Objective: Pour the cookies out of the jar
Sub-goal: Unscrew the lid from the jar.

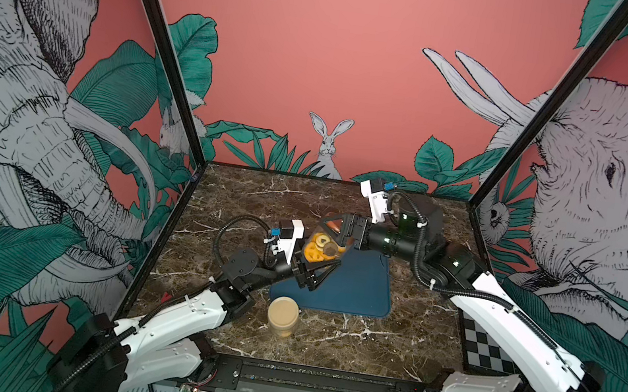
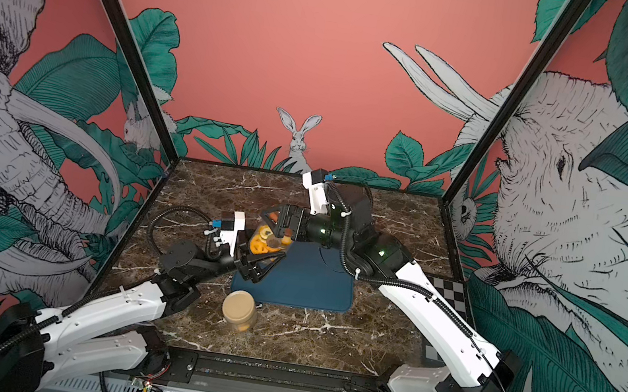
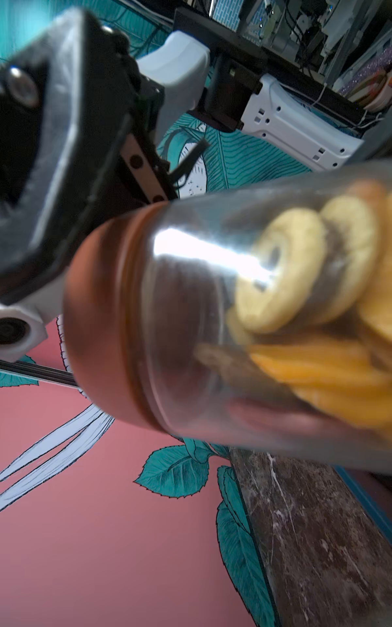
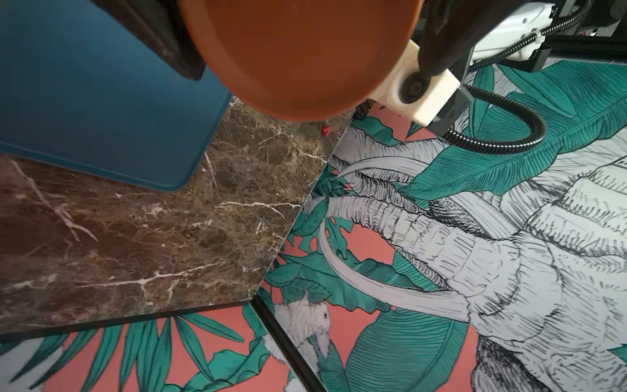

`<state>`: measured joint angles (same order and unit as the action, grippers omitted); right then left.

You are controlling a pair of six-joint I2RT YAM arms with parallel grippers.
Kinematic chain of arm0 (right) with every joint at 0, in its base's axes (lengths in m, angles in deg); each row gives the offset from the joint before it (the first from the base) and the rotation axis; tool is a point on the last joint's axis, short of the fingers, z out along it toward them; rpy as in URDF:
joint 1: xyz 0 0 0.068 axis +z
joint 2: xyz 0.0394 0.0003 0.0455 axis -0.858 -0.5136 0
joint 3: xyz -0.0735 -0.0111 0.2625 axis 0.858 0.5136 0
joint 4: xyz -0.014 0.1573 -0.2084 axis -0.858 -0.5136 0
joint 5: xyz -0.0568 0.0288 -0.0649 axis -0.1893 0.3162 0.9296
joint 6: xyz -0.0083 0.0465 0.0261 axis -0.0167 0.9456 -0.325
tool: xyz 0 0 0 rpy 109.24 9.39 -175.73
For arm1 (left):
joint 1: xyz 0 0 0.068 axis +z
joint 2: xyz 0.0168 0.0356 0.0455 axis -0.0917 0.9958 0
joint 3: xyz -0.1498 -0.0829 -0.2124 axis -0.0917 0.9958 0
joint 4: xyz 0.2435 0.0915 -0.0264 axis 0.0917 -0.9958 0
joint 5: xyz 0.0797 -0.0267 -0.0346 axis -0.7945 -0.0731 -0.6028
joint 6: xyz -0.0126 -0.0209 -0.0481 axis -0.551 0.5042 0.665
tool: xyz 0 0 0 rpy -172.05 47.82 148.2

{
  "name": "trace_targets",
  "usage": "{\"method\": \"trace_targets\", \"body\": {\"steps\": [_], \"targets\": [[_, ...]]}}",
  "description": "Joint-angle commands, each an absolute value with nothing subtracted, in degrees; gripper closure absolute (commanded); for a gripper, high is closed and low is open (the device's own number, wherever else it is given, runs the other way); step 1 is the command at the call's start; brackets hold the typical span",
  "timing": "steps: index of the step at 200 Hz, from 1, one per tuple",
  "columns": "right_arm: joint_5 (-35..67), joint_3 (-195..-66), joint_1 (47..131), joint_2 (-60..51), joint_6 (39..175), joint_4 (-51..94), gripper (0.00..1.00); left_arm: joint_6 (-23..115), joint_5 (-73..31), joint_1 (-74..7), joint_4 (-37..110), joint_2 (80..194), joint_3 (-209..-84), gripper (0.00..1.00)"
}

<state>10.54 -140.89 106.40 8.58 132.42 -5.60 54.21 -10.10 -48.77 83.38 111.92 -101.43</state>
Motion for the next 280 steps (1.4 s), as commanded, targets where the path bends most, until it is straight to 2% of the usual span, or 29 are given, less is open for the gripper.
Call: {"method": "trace_targets", "body": {"steps": [1, 35, 74, 136, 234, 280], "targets": [[18.6, -148.1, 106.8, 7.1, 134.3, -18.2, 0.01, 49.1, -14.8, -48.6, 81.3, 109.8, -103.8, 1.00], [26.3, -151.5, 107.0, 5.8, 141.0, -24.8, 0.01, 43.5, -19.5, -49.4, 76.2, 109.2, -103.6, 1.00], [34.3, -161.0, 109.9, -1.4, 146.4, -36.3, 0.01, 32.0, -30.5, -56.2, 69.4, 109.9, -106.3, 1.00], [36.1, -159.9, 111.2, -3.5, 152.3, -37.3, 0.01, 31.7, -33.5, -57.0, 75.1, 110.8, -104.4, 1.00], [30.0, -145.6, 110.9, 0.8, 158.8, -17.2, 0.01, 31.4, -33.0, -57.2, 76.6, 110.9, -103.4, 1.00], [30.6, -145.7, 110.9, 1.3, 158.3, -15.9, 0.01, 31.7, -33.6, -57.2, 76.6, 110.7, -102.6, 1.00]]}}
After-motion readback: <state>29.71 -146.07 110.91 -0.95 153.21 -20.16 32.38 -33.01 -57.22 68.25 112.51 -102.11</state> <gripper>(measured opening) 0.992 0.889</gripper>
